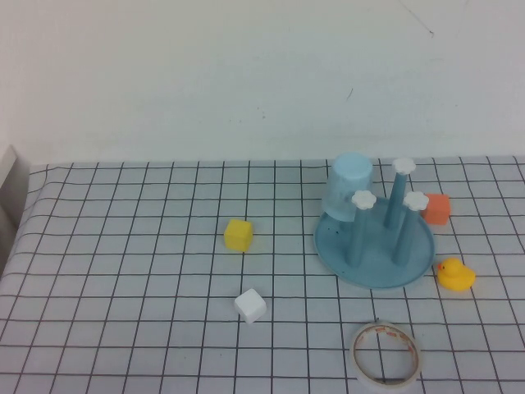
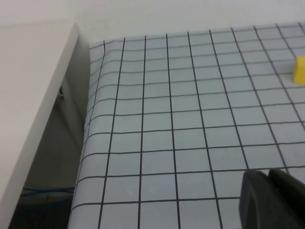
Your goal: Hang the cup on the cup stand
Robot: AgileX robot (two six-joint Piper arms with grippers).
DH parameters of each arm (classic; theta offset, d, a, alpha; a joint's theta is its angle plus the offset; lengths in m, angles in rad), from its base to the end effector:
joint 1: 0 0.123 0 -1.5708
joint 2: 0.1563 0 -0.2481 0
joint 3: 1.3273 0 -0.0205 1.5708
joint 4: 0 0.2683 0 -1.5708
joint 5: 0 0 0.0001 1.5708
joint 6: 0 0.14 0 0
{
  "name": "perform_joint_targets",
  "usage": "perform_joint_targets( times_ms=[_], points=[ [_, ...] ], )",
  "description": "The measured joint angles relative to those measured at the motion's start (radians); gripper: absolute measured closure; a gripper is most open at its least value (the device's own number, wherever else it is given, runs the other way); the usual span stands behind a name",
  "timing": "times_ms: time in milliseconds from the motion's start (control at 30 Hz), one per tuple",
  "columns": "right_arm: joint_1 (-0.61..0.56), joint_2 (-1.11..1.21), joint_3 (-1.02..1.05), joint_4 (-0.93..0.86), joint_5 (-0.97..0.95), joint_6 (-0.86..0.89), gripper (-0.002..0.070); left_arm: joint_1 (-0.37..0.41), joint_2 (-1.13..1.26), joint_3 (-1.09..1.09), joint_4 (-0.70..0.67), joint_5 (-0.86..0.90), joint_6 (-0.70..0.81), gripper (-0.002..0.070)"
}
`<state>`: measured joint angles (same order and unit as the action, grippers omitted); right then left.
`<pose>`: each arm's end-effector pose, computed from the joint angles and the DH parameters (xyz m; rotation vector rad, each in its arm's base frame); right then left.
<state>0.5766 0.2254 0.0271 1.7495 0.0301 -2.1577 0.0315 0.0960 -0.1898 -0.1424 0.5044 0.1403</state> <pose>0.1452 0.0995 0.1692 -0.8384 1.5167 0.1497 0.1528 -0.0048 0.2095 0.0317 1.8890 -0.0328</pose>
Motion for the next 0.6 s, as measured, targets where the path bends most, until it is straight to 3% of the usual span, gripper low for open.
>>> perform_joint_targets(
  times_ms=[267, 600],
  points=[
    [0.000, 0.000, 0.000, 0.000, 0.000, 0.000, 0.0678, -0.003, -0.020, 0.208, -0.044, -0.274, 0.060, 0.0675],
    [0.000, 0.000, 0.000, 0.000, 0.000, 0.000, 0.0678, -0.016, -0.106, 0.207, 0.001, -0.195, 0.057, 0.0675]
  ],
)
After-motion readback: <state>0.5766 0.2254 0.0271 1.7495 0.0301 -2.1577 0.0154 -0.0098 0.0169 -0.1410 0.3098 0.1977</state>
